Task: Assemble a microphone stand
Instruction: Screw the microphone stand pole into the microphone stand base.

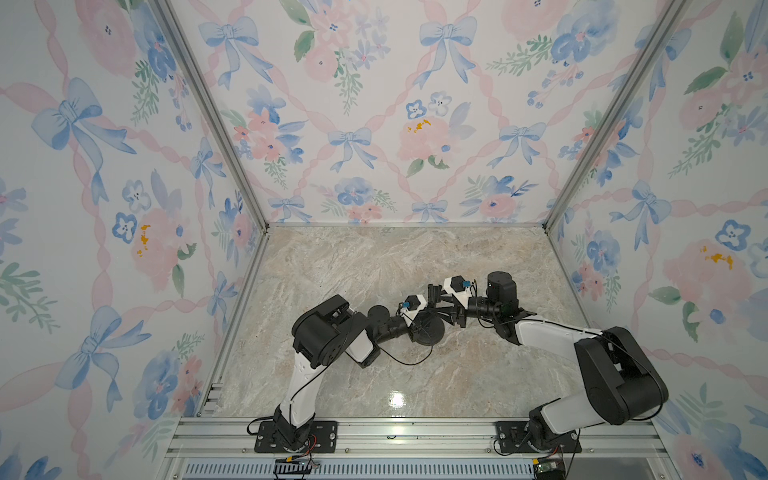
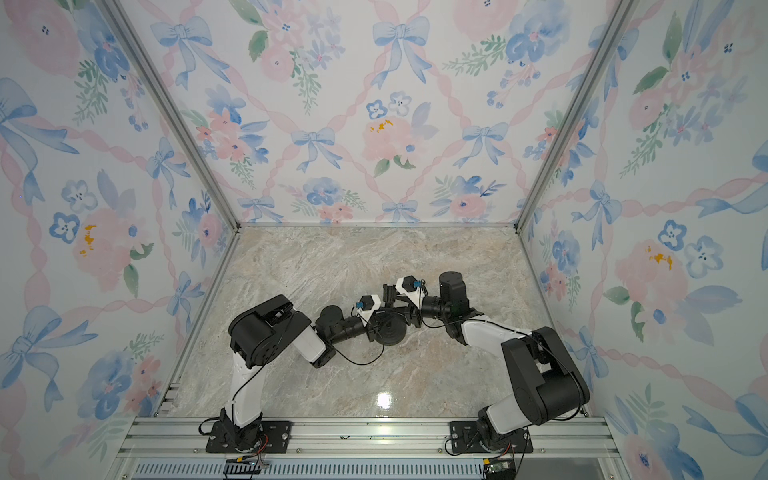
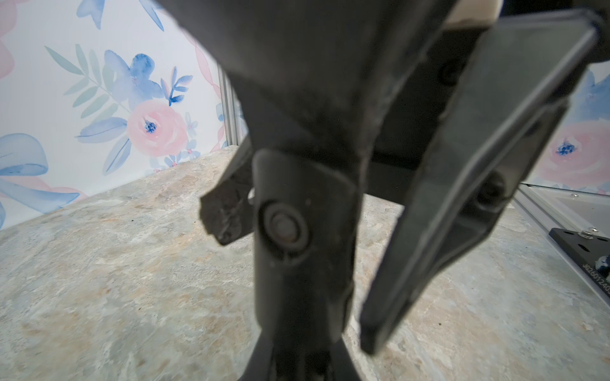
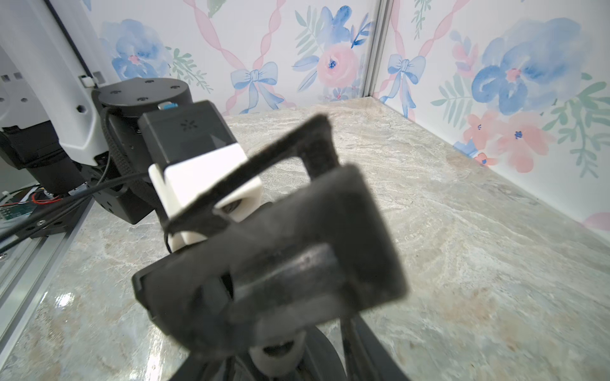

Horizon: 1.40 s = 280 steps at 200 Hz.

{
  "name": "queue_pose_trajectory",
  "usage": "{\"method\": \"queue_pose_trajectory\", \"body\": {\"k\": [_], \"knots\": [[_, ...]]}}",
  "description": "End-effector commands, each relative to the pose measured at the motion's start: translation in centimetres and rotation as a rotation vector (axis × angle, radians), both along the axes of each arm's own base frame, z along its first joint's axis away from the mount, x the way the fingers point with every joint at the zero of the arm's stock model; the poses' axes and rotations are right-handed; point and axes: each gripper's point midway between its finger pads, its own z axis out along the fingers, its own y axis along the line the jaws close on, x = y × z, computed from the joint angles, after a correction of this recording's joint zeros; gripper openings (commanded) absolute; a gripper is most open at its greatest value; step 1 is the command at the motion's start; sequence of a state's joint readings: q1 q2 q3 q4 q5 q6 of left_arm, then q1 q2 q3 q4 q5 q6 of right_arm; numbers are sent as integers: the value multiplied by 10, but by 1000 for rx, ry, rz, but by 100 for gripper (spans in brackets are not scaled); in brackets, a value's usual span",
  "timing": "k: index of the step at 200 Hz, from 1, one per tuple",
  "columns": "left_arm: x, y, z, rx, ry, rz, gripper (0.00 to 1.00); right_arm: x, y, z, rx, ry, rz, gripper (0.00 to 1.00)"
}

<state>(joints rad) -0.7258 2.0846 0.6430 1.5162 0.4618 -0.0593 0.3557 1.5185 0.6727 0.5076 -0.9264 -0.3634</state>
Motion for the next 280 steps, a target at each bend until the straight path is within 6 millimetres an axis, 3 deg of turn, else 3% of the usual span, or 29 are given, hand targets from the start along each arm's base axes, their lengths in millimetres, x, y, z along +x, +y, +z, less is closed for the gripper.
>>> {"method": "queue_pose_trajectory", "body": {"k": [1, 22, 39, 55, 91, 121, 171, 207, 236, 264, 280], "knots": [[-7, 0, -11, 27, 5, -37, 7, -7, 3, -9, -8, 63, 68, 39], [-5, 1, -11, 24, 10, -27, 11, -3, 5, -9, 7, 81, 61, 14], [-4, 1, -11, 23, 14, -17, 16, 4, 2, -10, 33, 73, 8, 3], [-2, 2, -10, 19, 17, -6, 22, 10, 0, -8, 75, 55, -58, 0], [1, 3, -10, 16, 23, 11, 26, 11, 1, -23, 113, 51, -253, 0], [2, 4, -10, 16, 26, 21, 26, 2, 11, -47, 13, 42, -403, 0], [5, 4, -9, 11, 33, 39, 26, -3, -4, -55, -16, 7, -688, 0], [7, 5, -10, 10, 37, 49, 25, -10, 2, -57, -35, 2, -736, 0], [6, 5, -9, 9, 36, 45, 15, -15, 10, -54, -23, -6, -695, 0], [4, 5, -9, 9, 33, 25, 9, -23, 7, -41, 18, -19, -561, 29], [4, 6, -8, 5, 35, 18, 8, -28, 5, -39, -29, -2, -449, 38]]}}
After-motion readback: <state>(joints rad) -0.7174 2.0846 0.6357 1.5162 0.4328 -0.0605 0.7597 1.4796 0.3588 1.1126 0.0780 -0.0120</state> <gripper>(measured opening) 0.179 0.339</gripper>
